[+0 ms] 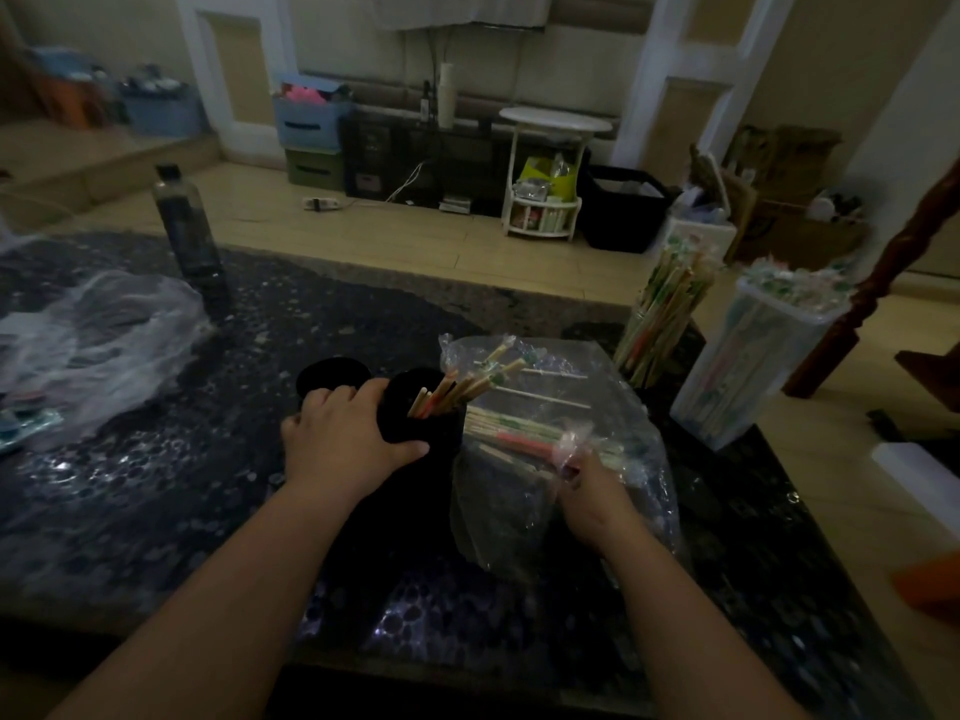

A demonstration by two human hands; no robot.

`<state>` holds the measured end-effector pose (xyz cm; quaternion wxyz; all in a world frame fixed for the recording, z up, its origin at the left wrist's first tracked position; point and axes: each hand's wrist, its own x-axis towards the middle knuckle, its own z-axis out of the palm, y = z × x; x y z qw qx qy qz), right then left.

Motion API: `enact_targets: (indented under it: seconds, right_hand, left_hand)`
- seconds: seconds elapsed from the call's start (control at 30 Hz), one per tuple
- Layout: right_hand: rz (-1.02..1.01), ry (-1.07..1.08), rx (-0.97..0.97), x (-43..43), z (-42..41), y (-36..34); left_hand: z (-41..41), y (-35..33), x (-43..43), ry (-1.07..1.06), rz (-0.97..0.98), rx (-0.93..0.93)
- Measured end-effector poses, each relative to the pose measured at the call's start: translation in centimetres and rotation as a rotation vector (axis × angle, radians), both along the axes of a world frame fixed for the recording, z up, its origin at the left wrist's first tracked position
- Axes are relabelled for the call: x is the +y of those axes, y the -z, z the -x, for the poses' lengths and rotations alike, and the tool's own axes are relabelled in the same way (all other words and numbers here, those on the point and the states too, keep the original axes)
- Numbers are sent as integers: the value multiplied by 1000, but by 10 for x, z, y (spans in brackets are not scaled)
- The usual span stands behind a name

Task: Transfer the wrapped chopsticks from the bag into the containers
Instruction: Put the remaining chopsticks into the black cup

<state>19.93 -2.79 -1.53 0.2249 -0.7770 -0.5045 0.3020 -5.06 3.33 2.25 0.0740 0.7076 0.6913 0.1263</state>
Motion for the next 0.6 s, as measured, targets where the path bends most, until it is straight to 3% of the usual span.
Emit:
enact_targets:
  seconds: [0.13,0.33,0.6]
  right_hand:
    - [-305,24,48,2,12,4]
    - [-176,-111,-349,10,8,21]
    - [-35,-214,-376,26,3,35]
  left_hand:
    - [-1,-1,-1,0,1,0]
    - [0,0,-1,5,0,10]
    - [0,1,1,-1,-31,0]
